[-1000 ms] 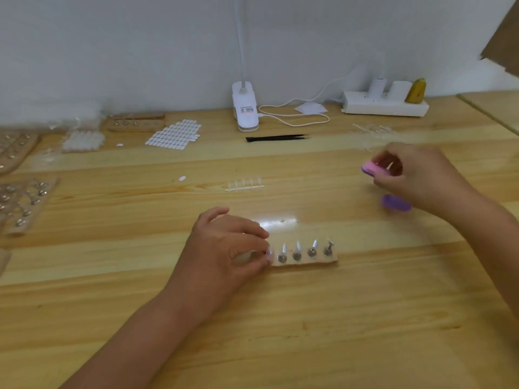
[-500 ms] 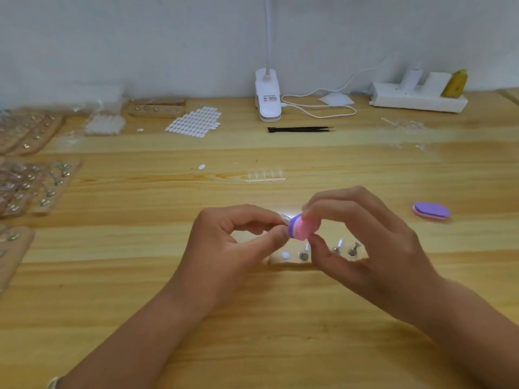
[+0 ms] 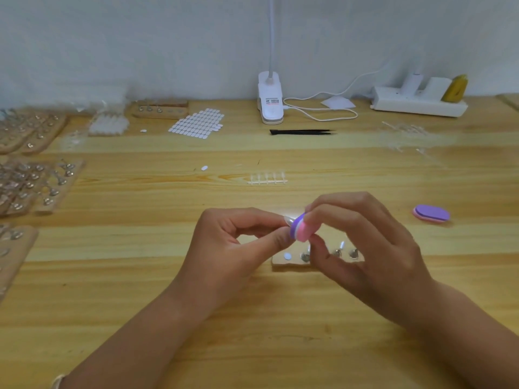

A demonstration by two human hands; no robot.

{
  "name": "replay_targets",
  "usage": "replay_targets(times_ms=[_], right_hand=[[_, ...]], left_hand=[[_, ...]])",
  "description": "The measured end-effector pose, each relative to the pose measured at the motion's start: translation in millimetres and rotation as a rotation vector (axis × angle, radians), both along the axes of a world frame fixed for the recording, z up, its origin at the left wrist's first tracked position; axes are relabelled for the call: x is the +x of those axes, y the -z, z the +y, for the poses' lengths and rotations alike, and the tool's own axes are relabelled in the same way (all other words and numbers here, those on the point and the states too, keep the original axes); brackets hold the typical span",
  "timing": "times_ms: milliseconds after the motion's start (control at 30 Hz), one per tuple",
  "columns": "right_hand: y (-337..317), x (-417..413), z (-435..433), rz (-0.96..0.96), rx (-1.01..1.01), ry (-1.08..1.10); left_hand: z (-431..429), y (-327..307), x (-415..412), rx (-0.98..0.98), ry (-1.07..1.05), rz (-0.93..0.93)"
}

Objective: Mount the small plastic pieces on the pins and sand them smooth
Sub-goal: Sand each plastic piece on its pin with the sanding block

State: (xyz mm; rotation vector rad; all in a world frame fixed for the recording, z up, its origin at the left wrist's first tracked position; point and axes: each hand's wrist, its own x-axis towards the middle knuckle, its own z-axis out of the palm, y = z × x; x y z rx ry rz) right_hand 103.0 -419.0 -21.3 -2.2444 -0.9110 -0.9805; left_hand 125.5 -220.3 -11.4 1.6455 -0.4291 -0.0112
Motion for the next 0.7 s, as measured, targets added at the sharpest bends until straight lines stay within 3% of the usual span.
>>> replay_targets(times_ms=[100, 267, 367, 567, 700], right_hand=[[-1, 5, -10, 0.008, 0.011, 0.082], [2, -1, 6, -0.059, 0.011, -0.021], [2, 3, -5, -0.047, -0.036, 0.027], [-2, 0, -3, -0.008, 0.09, 0.033], [-5, -7, -5, 0.178, 0.229, -0.038]], left_hand=[[-1, 2, 1, -0.012, -0.019, 0.028], [-3, 1, 0, -0.015, 0.028, 0.019], [-2, 4, 2, -0.037, 0.015, 0.041], [-1, 9, 4, -0.015, -0.017, 0.034], [0, 10, 5, 0.022, -0.032, -0.024]])
